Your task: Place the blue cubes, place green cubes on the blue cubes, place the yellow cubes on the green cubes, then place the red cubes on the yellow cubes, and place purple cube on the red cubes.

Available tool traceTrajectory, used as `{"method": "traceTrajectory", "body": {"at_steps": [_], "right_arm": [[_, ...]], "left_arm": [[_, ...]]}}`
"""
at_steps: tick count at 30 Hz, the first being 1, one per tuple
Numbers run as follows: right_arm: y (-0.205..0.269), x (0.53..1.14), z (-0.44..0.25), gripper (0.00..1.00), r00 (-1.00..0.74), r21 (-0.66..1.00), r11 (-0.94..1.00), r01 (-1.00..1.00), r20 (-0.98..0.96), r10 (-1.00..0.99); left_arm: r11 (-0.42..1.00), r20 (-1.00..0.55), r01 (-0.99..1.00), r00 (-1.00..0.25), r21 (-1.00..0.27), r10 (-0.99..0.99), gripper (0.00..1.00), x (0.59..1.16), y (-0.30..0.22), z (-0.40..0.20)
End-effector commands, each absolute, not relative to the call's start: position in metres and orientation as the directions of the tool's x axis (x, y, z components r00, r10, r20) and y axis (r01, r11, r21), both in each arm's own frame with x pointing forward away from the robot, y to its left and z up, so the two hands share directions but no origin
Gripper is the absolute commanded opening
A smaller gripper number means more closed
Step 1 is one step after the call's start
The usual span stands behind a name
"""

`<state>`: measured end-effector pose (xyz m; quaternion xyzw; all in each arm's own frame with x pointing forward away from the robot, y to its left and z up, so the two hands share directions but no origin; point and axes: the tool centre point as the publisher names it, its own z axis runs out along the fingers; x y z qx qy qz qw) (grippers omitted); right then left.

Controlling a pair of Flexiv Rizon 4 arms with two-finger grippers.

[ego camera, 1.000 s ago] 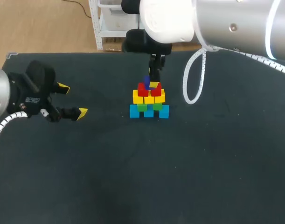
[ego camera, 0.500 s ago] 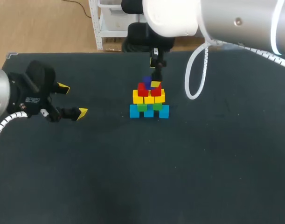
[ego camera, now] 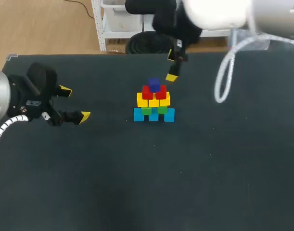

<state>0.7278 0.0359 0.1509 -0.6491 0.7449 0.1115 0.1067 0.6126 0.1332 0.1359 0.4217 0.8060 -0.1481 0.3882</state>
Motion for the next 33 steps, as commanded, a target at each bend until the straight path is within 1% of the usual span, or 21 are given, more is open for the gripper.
{"method": "traceTrajectory", "body": {"at_steps": [1,6,12,33], "right_arm": [[0.008,0.711,0.144,1.00,-0.124,-0.060,0.179,-0.982,-0.507,-0.853],[0.004,0.710,0.139,1.00,-0.110,-0.078,0.198,-0.977,-0.613,-0.783],[0.001,0.710,0.137,1.00,-0.076,-0.108,0.201,-0.974,-0.678,-0.731],[-0.004,0.710,0.136,1.00,-0.079,-0.104,0.205,-0.973,-0.685,-0.724]], "left_arm": [[0.606,-0.742,0.790,-0.352,0.092,0.571,1.00,0.613,0.130,0.137],[0.606,-0.742,0.790,-0.352,0.092,0.571,1.00,0.613,0.130,0.137],[0.606,-0.742,0.790,-0.352,0.092,0.571,1.00,0.613,0.130,0.137],[0.606,-0.742,0.790,-0.352,0.092,0.571,1.00,0.613,0.130,0.137]]}}
